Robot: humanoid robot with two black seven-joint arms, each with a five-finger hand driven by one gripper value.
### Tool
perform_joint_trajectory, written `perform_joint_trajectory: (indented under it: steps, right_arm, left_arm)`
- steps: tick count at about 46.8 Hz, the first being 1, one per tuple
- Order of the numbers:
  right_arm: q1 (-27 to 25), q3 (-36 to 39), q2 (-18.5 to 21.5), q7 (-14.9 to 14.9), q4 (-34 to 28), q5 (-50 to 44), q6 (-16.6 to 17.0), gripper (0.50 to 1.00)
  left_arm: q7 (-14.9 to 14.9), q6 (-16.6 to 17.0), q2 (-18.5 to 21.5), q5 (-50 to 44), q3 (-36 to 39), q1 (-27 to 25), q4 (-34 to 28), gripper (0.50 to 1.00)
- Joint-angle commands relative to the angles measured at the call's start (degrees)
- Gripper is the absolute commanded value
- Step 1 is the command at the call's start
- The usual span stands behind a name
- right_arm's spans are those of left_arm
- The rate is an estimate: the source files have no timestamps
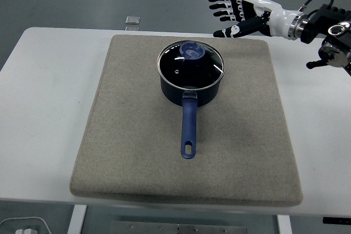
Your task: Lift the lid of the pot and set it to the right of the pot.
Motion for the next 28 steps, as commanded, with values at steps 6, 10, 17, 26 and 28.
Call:
perform_joint_trajectory:
  steps: [6,10,17,26,28]
  right_arm:
    - [3.0,-3.1,0.6,0.1,0.0,-9.5,0.0,0.921]
    - [4.8,-4.4,0.7,0.2,0.1,-12.4,0.0,0.923]
    - [6.5,-4.7,1.5,0.2,0.1,-17.4,-0.1,0.921]
    - [8.4,-7.5,3.1,0.2,0.1,-22.9,-0.8,0.921]
    - [9.1,-8.1,3.7,0.2,0.1,-23.8,-1.1,0.921]
  left_arm:
    - [0.0,0.0,0.0,0.0,0.0,0.0,0.0,1.000]
    - [0.0,0.0,0.0,0.0,0.0,0.0,0.0,1.000]
    - [0.0,0.0,0.0,0.0,0.0,0.0,0.0,1.000]
    - [0.0,0.0,0.0,0.0,0.0,0.0,0.0,1.000]
    - [0.0,0.0,0.0,0.0,0.0,0.0,0.0,1.000]
